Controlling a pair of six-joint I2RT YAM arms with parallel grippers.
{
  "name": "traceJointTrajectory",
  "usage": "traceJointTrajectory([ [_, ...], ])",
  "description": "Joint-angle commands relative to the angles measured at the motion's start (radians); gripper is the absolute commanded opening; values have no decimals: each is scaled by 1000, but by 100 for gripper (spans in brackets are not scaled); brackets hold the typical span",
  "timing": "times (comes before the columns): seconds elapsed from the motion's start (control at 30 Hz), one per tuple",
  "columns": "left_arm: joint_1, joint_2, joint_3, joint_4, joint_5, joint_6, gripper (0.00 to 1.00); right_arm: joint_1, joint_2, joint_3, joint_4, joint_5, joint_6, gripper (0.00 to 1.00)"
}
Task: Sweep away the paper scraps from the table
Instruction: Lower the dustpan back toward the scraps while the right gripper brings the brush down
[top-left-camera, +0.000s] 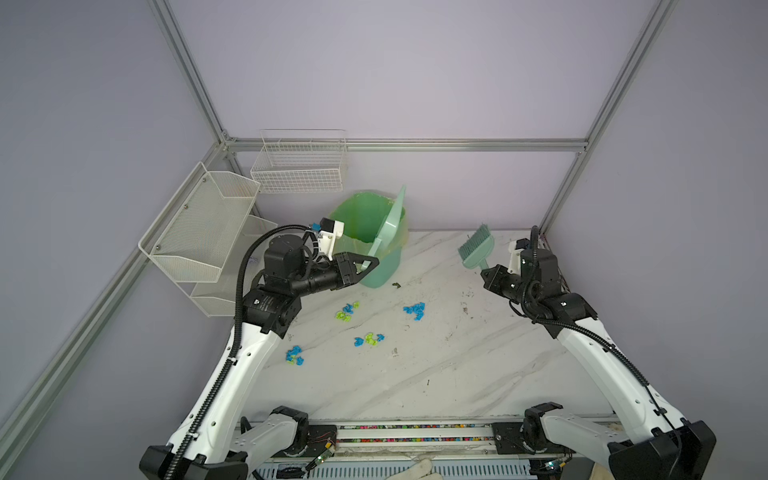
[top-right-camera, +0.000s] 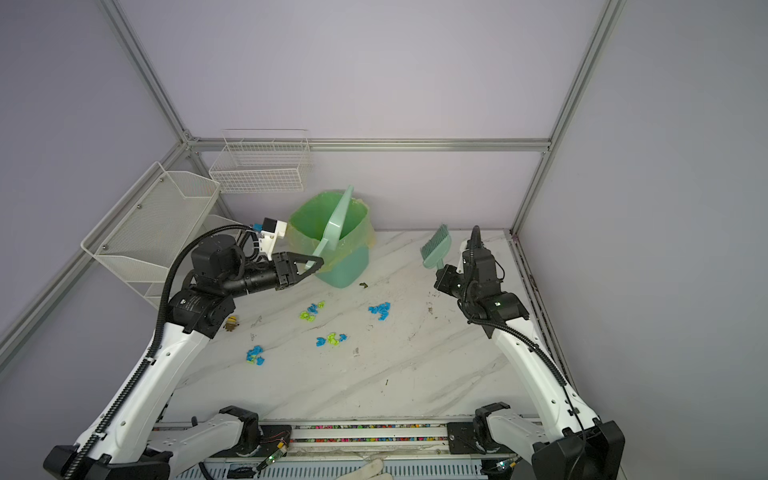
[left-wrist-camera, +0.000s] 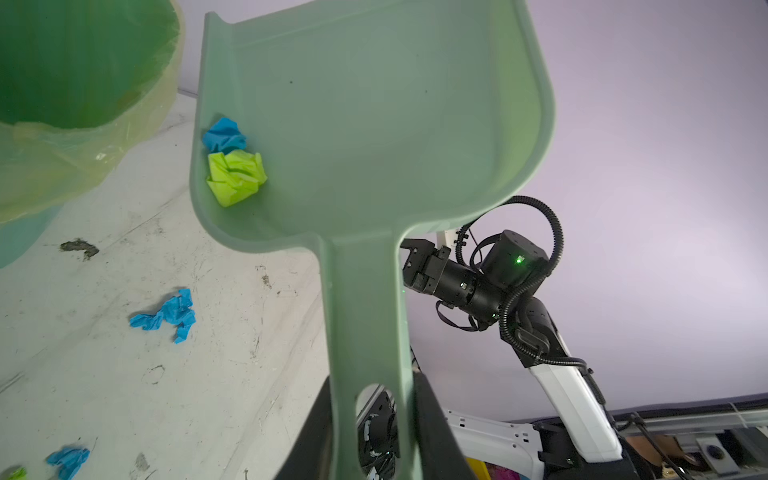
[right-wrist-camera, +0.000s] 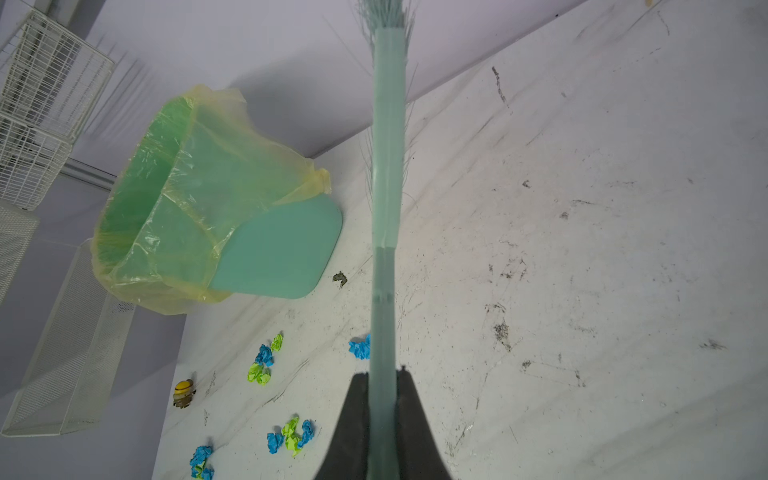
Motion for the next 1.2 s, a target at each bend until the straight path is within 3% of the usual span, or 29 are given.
traceJointTrajectory([
  [0.0,-76,-40,-9,-188,-230,184,0,-1,3,-10,25,-56,16,0],
  [0.2,-204,-58,-72,-275,-472,230,0,14,53,23,33,-83,7,0],
  [0.4,-284,-41,-131,-313,-614,223,0,80,94,19,66,-68,17,0],
  [1.17,-358,-1,-262,-335,-829,227,0,288,169,-19,170,-53,134,0],
])
